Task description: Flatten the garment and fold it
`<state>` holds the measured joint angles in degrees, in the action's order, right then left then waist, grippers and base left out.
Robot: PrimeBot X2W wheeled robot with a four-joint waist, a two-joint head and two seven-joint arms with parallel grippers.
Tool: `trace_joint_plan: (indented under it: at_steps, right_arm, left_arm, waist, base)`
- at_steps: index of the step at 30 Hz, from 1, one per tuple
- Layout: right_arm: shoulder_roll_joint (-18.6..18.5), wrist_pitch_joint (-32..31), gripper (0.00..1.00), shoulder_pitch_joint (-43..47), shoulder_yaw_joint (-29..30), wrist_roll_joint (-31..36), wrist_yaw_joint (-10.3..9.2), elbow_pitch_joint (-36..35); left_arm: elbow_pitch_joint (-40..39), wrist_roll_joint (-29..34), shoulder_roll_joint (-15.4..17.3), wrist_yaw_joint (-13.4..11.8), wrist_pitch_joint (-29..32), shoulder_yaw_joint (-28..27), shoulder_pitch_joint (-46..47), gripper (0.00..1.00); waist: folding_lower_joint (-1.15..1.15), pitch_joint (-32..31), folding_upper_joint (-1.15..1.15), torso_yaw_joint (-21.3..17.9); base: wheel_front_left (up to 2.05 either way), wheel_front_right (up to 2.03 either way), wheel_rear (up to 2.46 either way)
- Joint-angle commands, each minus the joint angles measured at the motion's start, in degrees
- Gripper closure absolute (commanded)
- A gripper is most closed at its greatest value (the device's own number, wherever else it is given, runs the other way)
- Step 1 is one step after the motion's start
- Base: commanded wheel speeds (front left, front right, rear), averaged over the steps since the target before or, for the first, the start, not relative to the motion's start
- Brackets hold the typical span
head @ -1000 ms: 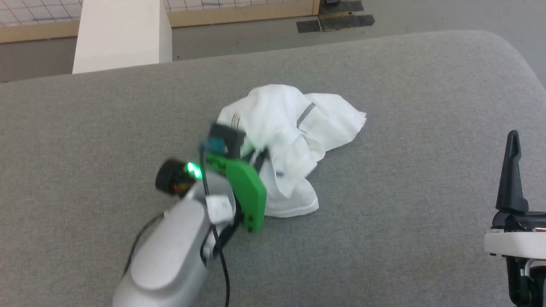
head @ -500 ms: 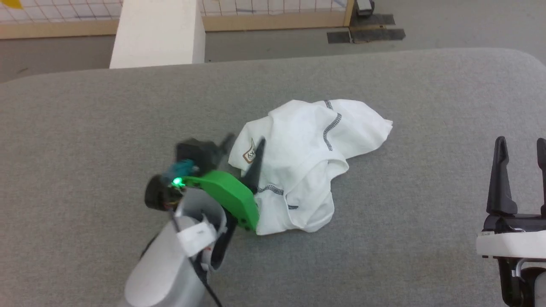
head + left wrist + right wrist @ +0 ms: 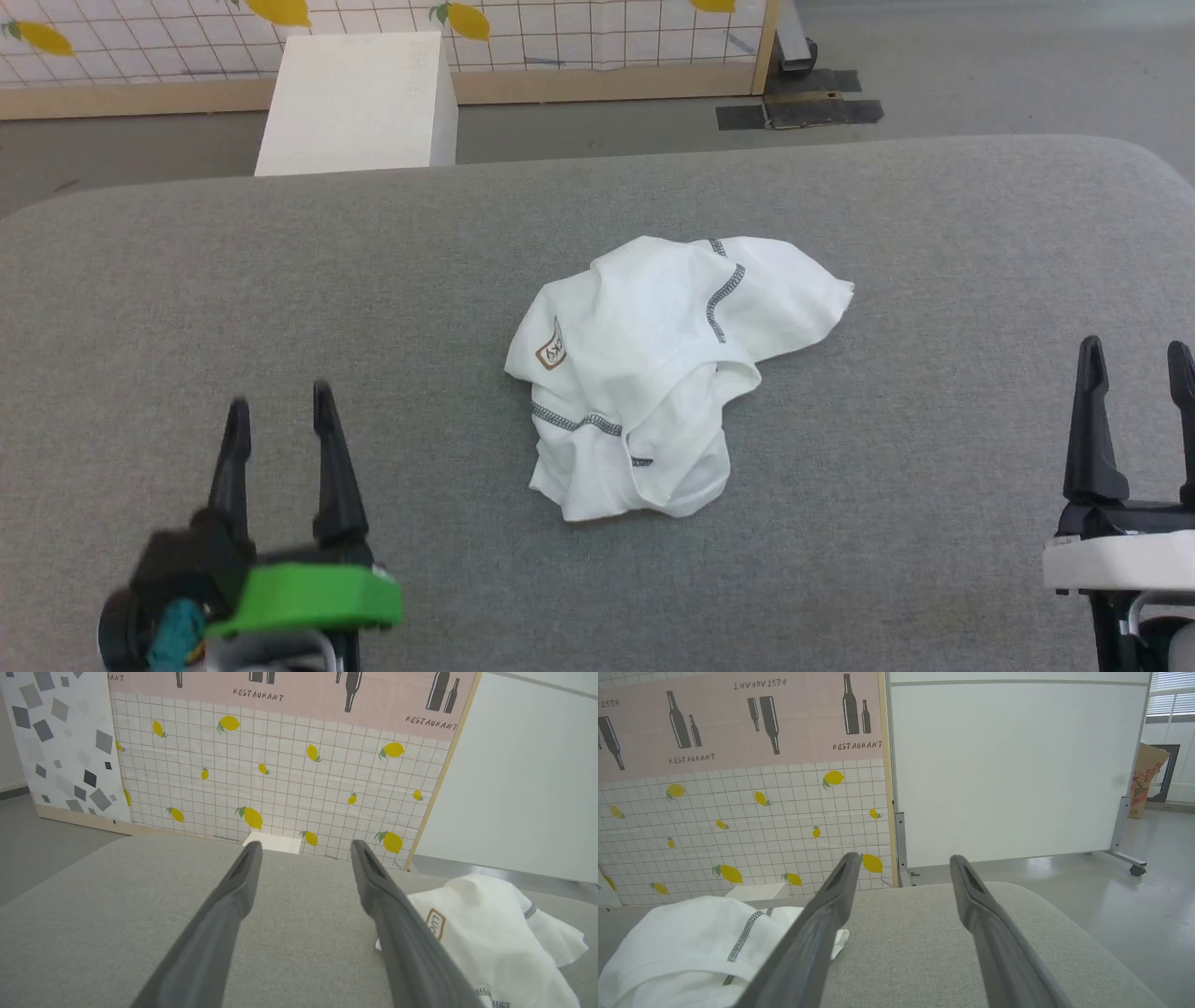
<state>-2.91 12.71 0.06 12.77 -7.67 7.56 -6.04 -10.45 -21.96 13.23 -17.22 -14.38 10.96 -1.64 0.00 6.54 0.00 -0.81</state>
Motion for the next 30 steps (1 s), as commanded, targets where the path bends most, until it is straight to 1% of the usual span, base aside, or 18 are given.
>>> trace_joint_plan:
  at_steps: [1, 3, 5, 10, 12, 14, 16, 19, 25, 27, 30]
  right_arm:
    - [0.0, 0.2, 0.0, 0.8, 0.0, -0.4, -0.08, 0.4]
    - [0.0, 0.0, 0.0, 1.2, 0.2, -0.6, -0.08, 0.6]
    - [0.0, -0.2, 0.0, 1.5, 0.7, -0.8, -0.08, 0.7]
    - [0.0, -1.8, 0.0, 0.7, 0.2, 0.2, -0.08, -0.1]
    - [0.0, -3.3, 0.0, -0.8, -0.3, 1.1, -0.08, -1.1]
    - [-0.6, -6.2, 0.0, -3.2, -1.5, 1.6, -0.08, -2.6]
    - [-2.8, -9.8, 0.0, -6.0, -3.7, 1.1, -0.08, -3.7]
    - [-7.5, -15.9, 0.0, -12.3, -6.6, -1.9, -0.08, -4.5]
    - [-16.7, -28.4, 0.0, -27.5, -11.5, -9.4, -0.08, -1.9]
    - [-18.9, -32.0, 0.0, -31.8, -13.0, -10.6, -0.08, -0.2]
    - [-20.3, -37.1, 0.0, -36.8, -14.6, -12.0, -0.08, 3.1]
  left_arm:
    - [-0.3, 2.3, 0.2, -0.9, -0.5, 0.0, -2.9, 0.0]
    - [-0.2, 3.4, -1.2, -1.8, -0.6, -0.2, -5.5, 0.0]
    - [-0.6, 3.3, -3.3, -1.6, -0.6, -1.3, -6.5, 0.0]
    - [0.4, 4.7, -6.1, 1.4, -0.6, -2.1, -6.2, 0.0]
    - [0.6, 5.2, -6.9, 2.4, -0.6, -2.6, -5.4, 0.0]
    - [0.8, 5.7, -7.7, 3.3, -0.6, -3.2, -4.7, 0.0]
    - [0.9, 6.3, -8.2, 3.9, -0.6, -3.7, -4.2, 0.0]
    - [0.9, 7.1, -8.9, 4.9, -0.6, -4.2, -3.3, 0.0]
    - [0.7, 8.1, -9.9, 5.8, -0.6, -4.5, -0.5, 0.0]
    - [0.8, 7.8, -10.1, 6.1, -0.6, -4.2, 0.6, 0.0]
    - [0.2, 7.0, -10.3, 6.0, -0.6, -4.2, 2.2, 0.0]
  waist:
    - [0.0, 0.0, 0.0, 0.1]
    - [0.0, 0.1, 0.0, 0.5]
    - [0.0, 0.3, 0.0, 1.1]
    - [0.0, 1.0, 0.0, 2.6]
    - [0.0, 1.6, 0.0, 3.2]
    - [0.0, 2.5, 0.0, 3.7]
    - [0.0, 3.8, 0.0, 4.1]
    - [0.0, 6.6, 0.0, 4.6]
    - [0.0, 12.6, 0.0, 6.0]
    - [0.0, 14.5, 0.0, 6.8]
    - [0.0, 16.8, 0.0, 7.8]
  base:
    - [0.0, 0.0, 0.0]
    - [0.0, 0.0, 0.0]
    - [0.0, 0.0, 0.0]
    - [0.0, 0.0, 0.0]
    - [0.0, 0.0, 0.0]
    - [0.0, 0.0, 0.0]
    - [0.0, 0.0, 0.0]
    - [0.0, 0.0, 0.0]
    - [0.0, 0.0, 0.0]
    - [0.0, 0.0, 0.0]
    - [0.0, 0.0, 0.0]
